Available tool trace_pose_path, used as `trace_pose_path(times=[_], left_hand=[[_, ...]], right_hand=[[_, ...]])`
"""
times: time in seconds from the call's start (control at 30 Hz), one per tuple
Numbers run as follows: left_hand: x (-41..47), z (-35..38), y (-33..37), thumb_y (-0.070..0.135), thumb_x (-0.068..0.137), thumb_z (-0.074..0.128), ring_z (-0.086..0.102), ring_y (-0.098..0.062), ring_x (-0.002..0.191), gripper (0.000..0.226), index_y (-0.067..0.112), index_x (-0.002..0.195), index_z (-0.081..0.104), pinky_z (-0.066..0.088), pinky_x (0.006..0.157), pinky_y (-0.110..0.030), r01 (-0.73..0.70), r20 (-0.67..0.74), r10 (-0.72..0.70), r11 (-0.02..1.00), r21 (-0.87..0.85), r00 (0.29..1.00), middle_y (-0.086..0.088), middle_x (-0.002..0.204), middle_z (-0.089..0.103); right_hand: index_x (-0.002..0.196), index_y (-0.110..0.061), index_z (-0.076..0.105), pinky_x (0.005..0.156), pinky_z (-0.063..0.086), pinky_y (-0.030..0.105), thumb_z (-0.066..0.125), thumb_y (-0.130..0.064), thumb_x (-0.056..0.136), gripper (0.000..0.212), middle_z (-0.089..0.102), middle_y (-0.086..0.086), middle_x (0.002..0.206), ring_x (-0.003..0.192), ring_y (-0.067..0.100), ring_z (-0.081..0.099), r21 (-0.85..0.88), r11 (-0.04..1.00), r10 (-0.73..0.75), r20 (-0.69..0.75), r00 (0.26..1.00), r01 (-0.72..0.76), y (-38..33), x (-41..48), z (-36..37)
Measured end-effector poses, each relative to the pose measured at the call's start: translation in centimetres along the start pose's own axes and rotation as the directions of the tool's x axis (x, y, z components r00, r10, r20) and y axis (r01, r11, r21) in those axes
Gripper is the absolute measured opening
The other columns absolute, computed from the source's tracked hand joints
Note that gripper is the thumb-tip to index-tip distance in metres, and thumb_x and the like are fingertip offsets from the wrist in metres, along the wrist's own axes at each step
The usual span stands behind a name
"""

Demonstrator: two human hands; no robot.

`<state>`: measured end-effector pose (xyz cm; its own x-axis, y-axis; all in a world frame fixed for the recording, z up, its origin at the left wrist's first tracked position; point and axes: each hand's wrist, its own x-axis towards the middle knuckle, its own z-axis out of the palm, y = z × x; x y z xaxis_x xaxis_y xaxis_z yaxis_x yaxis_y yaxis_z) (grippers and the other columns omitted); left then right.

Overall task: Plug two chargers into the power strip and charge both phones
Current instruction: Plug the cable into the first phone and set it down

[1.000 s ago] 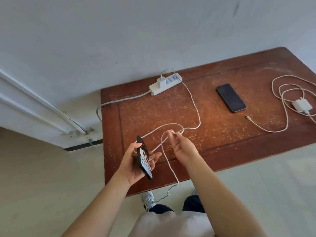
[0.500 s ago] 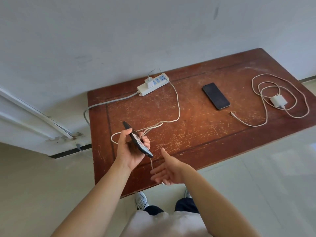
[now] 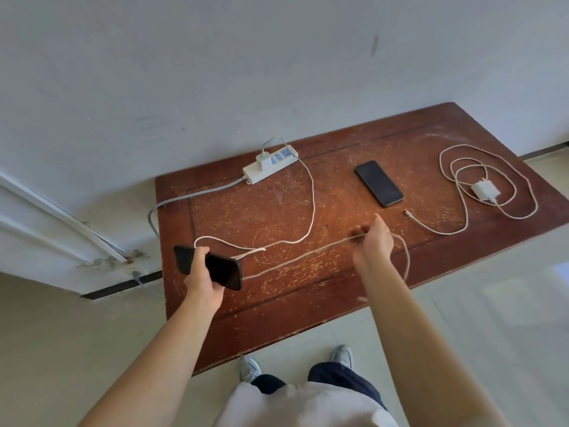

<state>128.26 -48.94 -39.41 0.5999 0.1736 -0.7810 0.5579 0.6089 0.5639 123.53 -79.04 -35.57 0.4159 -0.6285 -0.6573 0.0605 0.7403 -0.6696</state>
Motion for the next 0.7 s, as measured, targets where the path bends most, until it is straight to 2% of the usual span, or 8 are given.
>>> trace_pose_path(times=[0.1,0.23,0.37,0.43,0.5,0.6,0.67,0.7], left_hand=[[1.1,-1.0,0.2,0.033,0.066,0.087,0.062,-0.026,0.098,0.090,0.015,0.139,0.036,0.054,0.076,-0.040,-0.065,-0.187,0.105,0.976,0.208,0.977,-0.012,0.116,0.058],[1.5,-1.7,-0.5,0.034,0.067,0.085,0.056,-0.030,0.105,0.094,0.018,0.142,0.030,0.050,0.088,-0.045,-0.089,-0.165,0.174,0.901,0.425,0.971,-0.013,0.122,0.053],[1.4,-2.1,-1.1,0.031,0.070,0.086,0.055,-0.032,0.105,0.089,0.014,0.139,0.031,0.050,0.098,-0.052,-0.095,-0.153,0.232,0.791,0.604,0.961,-0.016,0.126,0.054],[1.1,-2.0,-1.1,0.031,0.070,0.086,0.055,-0.032,0.106,0.087,0.013,0.137,0.035,0.050,0.097,-0.052,-0.101,-0.152,0.236,0.794,0.600,0.960,-0.017,0.128,0.054],[0.8,-1.7,-0.8,0.034,0.066,0.087,0.056,-0.032,0.108,0.087,0.012,0.135,0.039,0.052,0.094,-0.050,-0.122,-0.144,0.249,0.804,0.582,0.958,-0.015,0.130,0.052],[0.2,-1.1,0.0,0.035,0.061,0.089,0.061,-0.030,0.107,0.086,0.016,0.131,0.044,0.055,0.092,-0.050,-0.164,-0.070,0.220,0.871,0.463,0.973,-0.013,0.125,0.058],[-0.7,-0.7,0.8,0.036,0.059,0.092,0.064,-0.030,0.104,0.080,0.016,0.126,0.052,0.059,0.082,-0.045,-0.116,0.007,0.121,0.939,0.323,0.993,-0.012,0.118,0.064],[-1.2,-0.6,1.2,0.037,0.059,0.093,0.066,-0.030,0.103,0.076,0.016,0.123,0.058,0.060,0.075,-0.042,-0.078,0.067,0.063,0.964,0.255,0.996,-0.012,0.115,0.066]], right_hand=[[0.109,-0.025,0.057,0.041,0.038,0.022,0.046,-0.028,0.105,0.012,0.048,-0.005,0.064,0.039,0.005,0.040,-0.170,0.976,-0.122,0.108,0.987,0.139,-1.5,0.1,1.0],[0.108,-0.034,0.060,0.039,0.034,0.021,0.043,-0.053,0.101,0.027,0.052,-0.010,0.058,0.042,0.005,0.041,-0.323,0.888,-0.214,0.340,0.916,0.327,-1.7,-1.4,2.0],[0.115,-0.025,0.070,0.037,0.034,0.020,0.048,-0.045,0.102,0.032,0.049,-0.010,0.055,0.041,0.005,0.038,-0.476,0.762,-0.156,0.525,0.837,0.440,-1.3,-1.7,2.6],[0.118,-0.021,0.071,0.039,0.031,0.024,0.050,-0.039,0.103,0.032,0.046,-0.011,0.050,0.041,0.007,0.034,-0.623,0.615,-0.034,0.591,0.806,0.483,-0.5,-1.6,2.7],[0.129,-0.014,0.065,0.044,0.041,0.023,0.050,-0.027,0.105,0.031,0.052,-0.006,0.057,0.046,0.008,0.046,-0.700,0.544,0.106,0.604,0.790,0.462,0.8,-1.9,2.6],[0.148,-0.007,0.041,0.061,0.058,0.022,0.043,-0.008,0.107,0.041,0.069,0.008,0.088,0.070,0.013,0.070,-0.697,0.644,0.271,0.593,0.759,0.315,2.8,-3.0,1.8],[0.154,-0.014,0.026,0.061,0.057,0.021,0.042,-0.002,0.106,0.053,0.072,0.013,0.106,0.072,0.012,0.070,-0.674,0.699,0.305,0.584,0.752,0.240,3.5,-3.8,1.4],[0.153,-0.015,0.028,0.057,0.053,0.021,0.043,-0.001,0.104,0.053,0.073,0.013,0.103,0.067,0.010,0.066,-0.663,0.719,0.315,0.577,0.753,0.208,3.8,-3.8,1.3]])
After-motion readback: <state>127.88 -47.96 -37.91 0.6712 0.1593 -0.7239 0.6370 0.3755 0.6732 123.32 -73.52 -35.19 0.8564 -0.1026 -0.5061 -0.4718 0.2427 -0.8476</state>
